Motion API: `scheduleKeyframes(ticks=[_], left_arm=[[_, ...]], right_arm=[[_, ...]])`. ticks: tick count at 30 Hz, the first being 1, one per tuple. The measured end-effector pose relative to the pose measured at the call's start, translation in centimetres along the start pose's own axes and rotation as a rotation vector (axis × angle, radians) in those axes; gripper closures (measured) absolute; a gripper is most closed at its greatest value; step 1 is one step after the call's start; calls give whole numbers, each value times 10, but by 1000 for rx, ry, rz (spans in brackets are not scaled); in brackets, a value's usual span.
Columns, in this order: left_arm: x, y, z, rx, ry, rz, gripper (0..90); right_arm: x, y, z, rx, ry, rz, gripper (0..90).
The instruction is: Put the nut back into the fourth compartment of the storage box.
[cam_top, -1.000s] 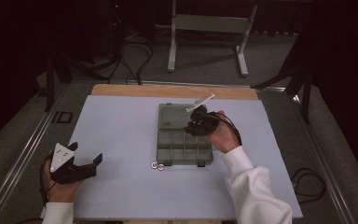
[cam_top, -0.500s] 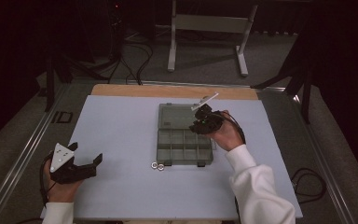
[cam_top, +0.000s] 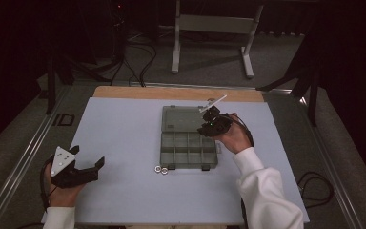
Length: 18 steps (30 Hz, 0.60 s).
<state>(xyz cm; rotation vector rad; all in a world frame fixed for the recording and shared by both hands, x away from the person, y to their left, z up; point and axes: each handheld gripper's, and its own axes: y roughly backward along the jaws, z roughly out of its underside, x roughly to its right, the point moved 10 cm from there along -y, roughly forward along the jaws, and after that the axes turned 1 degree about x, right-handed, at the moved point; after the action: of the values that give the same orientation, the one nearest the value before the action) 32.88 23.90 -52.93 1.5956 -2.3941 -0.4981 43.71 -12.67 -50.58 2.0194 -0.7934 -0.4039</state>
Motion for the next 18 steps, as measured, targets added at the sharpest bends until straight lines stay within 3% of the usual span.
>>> scheduleKeyframes(ticks=[18], left_arm=[[0,0,0,1,2,1,36]], right_arm=[[11,-8,21,-39,-33,-2,702]])
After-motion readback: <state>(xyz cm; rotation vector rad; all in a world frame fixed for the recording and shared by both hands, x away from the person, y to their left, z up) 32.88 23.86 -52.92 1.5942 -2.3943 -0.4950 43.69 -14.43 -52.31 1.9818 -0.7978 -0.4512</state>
